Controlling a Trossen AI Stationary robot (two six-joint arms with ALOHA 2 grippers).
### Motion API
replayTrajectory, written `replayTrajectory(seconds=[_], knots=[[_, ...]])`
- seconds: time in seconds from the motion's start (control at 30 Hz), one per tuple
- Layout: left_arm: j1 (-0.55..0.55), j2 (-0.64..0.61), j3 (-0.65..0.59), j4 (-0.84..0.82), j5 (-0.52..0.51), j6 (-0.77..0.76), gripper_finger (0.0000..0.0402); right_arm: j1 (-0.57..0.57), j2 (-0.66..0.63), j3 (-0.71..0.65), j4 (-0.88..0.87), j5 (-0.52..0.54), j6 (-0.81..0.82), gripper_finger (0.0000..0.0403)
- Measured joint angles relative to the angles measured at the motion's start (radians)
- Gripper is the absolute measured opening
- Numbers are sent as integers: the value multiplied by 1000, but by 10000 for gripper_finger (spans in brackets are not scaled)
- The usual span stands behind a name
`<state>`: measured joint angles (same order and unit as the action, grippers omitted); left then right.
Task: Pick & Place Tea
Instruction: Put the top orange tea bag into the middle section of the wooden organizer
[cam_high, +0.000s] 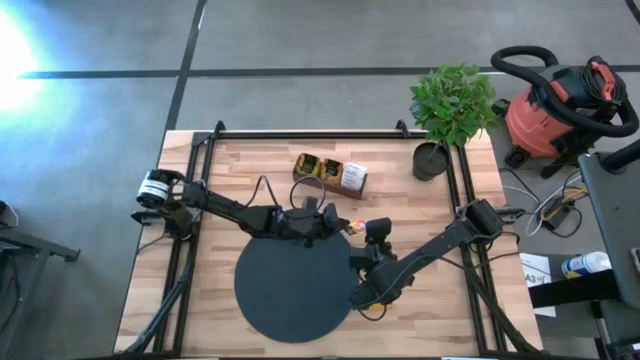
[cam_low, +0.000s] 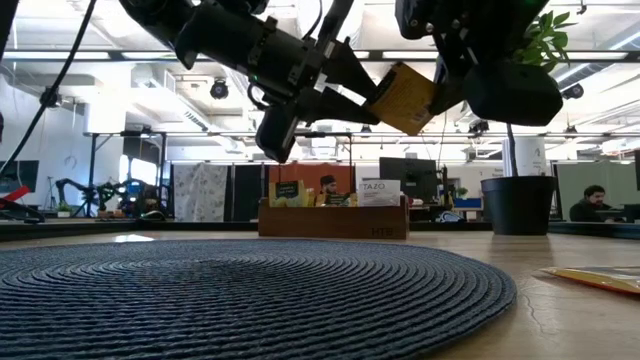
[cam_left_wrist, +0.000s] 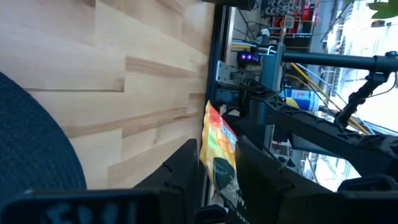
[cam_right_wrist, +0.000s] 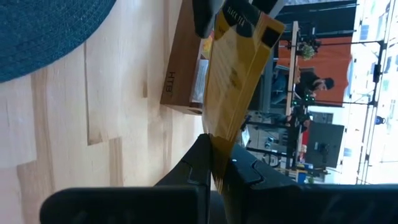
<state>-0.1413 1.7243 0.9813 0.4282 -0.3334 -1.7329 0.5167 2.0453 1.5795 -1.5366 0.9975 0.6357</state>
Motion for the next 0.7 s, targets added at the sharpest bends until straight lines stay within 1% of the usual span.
replayTrajectory(seconds=[0.23, 0.37, 0.53, 0.7], knots=[[0, 0, 0, 6, -1, 11, 103, -1, 0, 0, 10, 0, 0, 13], [0, 39, 19, 19, -2, 11, 94, -1, 0, 0, 18, 0, 0, 13], [0, 101, 82, 23, 44, 8, 63, 0, 0, 0, 22, -8, 0, 13], [5, 109, 103, 16, 52, 52, 24, 3, 0, 0, 22, -30, 0, 13]])
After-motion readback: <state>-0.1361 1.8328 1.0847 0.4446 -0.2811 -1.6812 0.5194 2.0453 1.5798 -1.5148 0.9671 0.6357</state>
